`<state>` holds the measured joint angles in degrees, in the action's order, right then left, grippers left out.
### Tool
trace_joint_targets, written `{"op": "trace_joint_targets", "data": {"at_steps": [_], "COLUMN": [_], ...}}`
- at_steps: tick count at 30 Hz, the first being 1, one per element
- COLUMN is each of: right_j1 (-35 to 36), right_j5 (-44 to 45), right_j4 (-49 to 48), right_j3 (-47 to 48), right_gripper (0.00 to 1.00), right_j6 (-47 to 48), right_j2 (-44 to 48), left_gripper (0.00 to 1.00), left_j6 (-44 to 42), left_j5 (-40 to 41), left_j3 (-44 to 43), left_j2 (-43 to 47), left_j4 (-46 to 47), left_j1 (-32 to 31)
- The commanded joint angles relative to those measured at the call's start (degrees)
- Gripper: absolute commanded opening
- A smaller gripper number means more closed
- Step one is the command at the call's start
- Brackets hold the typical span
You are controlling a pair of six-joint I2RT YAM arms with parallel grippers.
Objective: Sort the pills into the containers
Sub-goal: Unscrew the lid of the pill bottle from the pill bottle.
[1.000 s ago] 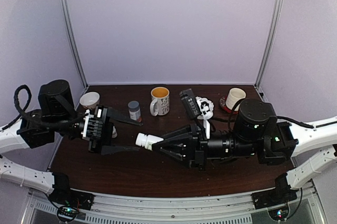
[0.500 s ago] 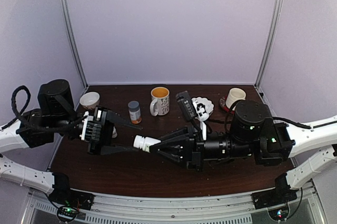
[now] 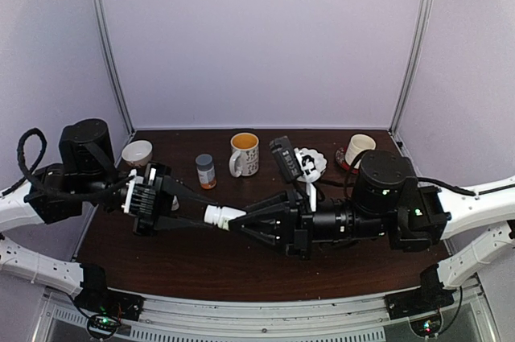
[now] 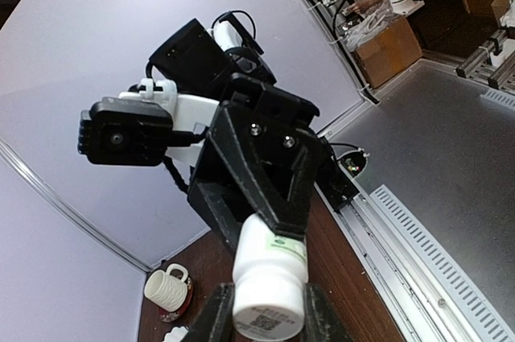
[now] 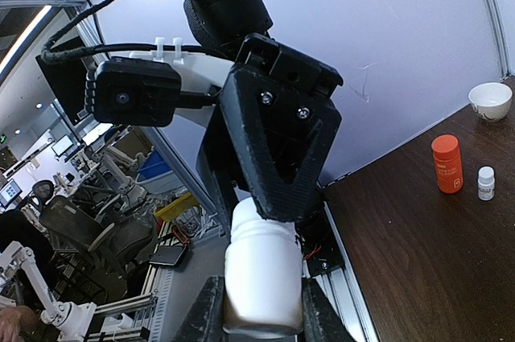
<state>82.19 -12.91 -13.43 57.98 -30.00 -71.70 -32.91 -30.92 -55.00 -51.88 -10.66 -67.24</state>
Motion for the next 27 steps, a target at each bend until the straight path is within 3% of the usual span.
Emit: {"op": "trace_joint_targets", "data": {"at_steps": [1,6,14,17,21,27], "right_j1": [-0.3,0.2,4.9,6.2,8.5,15.2], "right_j5": [-0.3,2.1,22.1,26.9,34.6,50.5], "right_j4": [1.1,11.1,17.7,15.8,10.2,4.7], "right_j3": [2.4,5.9,6.3,5.0,1.3,-0.6], "right_gripper": [0.0,0.0,0.0,0.0,0.0,0.0], "right_j6": [4.8,17.9,41.5,46.3,53.4,66.9], "right_j2": [-0.4,-0.4,1.0,2.0,4.2,3.1], "left_gripper": [0.0,0.0,0.0,0.0,0.0,0.0], "left_j6": [6.1,27.4,59.9,68.1,78.9,86.7], "left_j5": [0.8,1.3,1.8,1.3,1.0,-0.3], "left_j3": [-3.0,-4.8,-12.3,-15.3,-13.5,-12.2], "left_j2": [-1.5,-4.1,-7.2,-8.4,-7.5,-7.6], "left_j4": [2.3,4.7,-3.1,-6.5,-2.2,1.3], "left_j1": [-0.2,-0.3,-0.2,-0.2,-0.2,-0.2]}}
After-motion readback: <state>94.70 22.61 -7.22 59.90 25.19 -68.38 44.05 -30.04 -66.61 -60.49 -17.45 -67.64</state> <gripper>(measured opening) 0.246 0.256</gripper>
